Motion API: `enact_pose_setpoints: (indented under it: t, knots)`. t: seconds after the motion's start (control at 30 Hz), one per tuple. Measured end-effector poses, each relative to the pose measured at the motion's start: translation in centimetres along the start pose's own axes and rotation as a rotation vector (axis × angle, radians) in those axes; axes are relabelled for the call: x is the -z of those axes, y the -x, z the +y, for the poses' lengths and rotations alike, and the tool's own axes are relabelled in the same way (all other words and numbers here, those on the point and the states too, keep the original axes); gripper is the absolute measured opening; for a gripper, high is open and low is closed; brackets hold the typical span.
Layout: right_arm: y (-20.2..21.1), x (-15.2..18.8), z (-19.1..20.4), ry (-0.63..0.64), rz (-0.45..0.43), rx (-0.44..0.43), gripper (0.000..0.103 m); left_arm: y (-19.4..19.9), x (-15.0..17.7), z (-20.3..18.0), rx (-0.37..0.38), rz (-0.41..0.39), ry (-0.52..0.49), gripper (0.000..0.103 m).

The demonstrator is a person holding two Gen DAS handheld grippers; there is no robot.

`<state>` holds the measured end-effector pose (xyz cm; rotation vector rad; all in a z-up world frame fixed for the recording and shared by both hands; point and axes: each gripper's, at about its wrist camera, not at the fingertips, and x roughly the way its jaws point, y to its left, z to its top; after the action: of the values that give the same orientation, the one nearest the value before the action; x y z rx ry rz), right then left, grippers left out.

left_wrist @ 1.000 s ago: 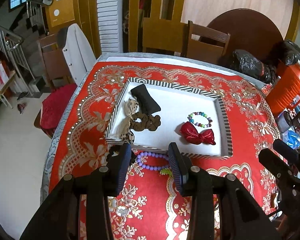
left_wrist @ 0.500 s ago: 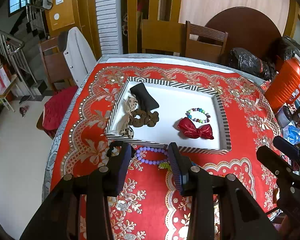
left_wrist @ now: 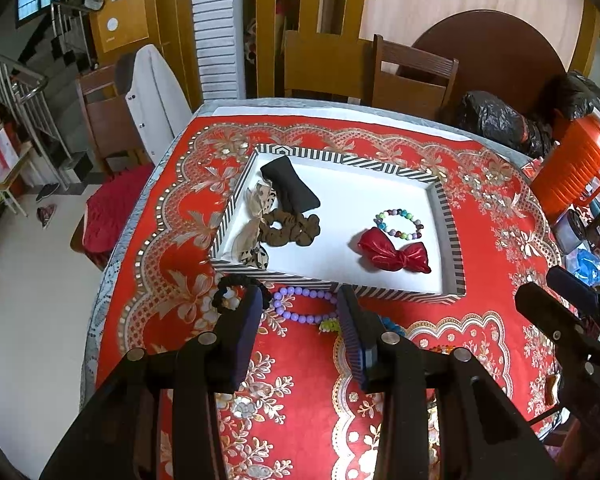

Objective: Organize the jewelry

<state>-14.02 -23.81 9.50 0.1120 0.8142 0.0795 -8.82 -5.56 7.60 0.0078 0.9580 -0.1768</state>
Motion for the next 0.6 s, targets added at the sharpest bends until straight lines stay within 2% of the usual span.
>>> enact_pose_setpoints:
  t: [0.6]
  knots:
    - [-2.6, 0.0, 0.7, 0.013, 0.042, -0.002, 0.068, -1.5, 0.4, 2.2, 0.002, 0.046, 0.038, 0.025]
